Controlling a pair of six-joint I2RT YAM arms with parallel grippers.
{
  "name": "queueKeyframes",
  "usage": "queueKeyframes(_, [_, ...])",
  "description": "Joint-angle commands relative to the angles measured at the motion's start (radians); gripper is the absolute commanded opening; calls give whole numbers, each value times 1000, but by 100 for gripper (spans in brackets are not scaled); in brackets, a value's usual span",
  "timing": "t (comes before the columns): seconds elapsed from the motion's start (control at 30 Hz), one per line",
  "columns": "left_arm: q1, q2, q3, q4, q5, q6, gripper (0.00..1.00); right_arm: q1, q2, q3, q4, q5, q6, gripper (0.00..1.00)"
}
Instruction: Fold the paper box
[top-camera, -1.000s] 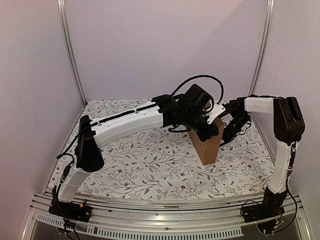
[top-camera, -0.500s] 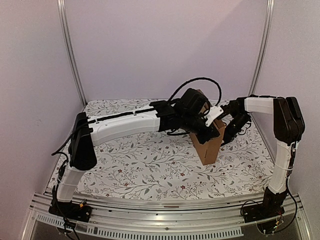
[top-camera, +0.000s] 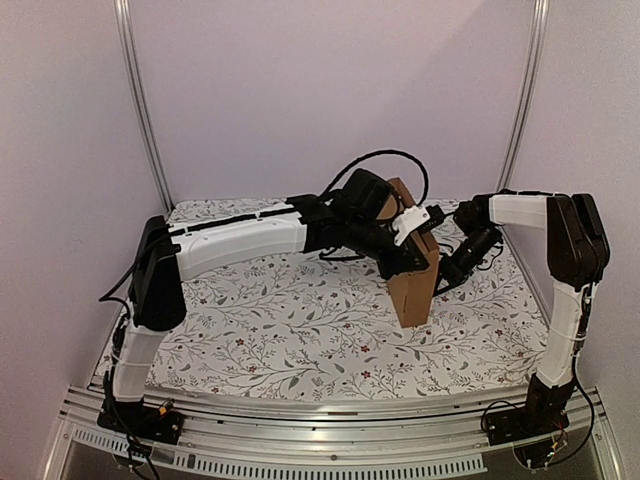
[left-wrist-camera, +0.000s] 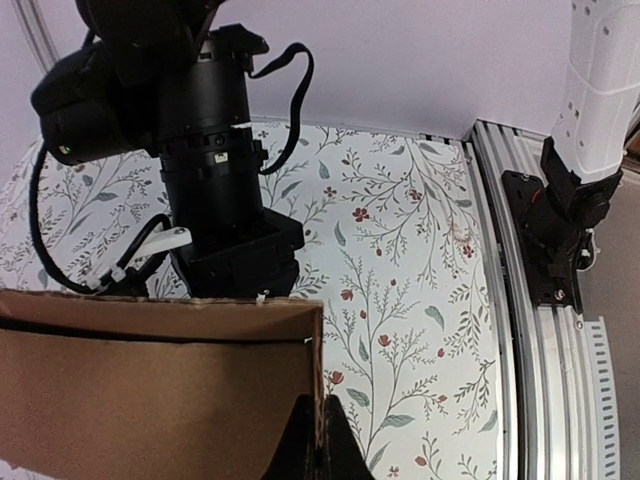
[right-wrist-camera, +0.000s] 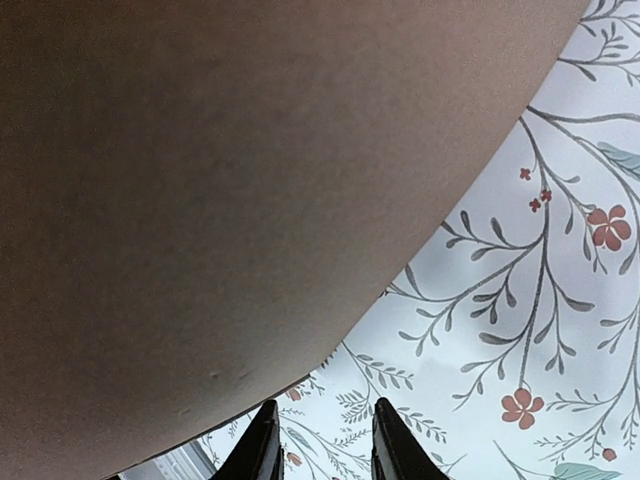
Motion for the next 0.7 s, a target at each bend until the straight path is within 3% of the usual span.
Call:
queueKeyframes(0.0, [20,52,22,-55,43,30,0,-3,-21,-12,-17,-19,-18,30])
queueKeyframes(0.43, [17,-24,-268,265,107,-84,0,-3,-104,70,-114,-60,-44,31])
queueKeyframes(0.67, [17,-31,-299,313,98,-79,0,-56,-225,245,-166,-46,79,42])
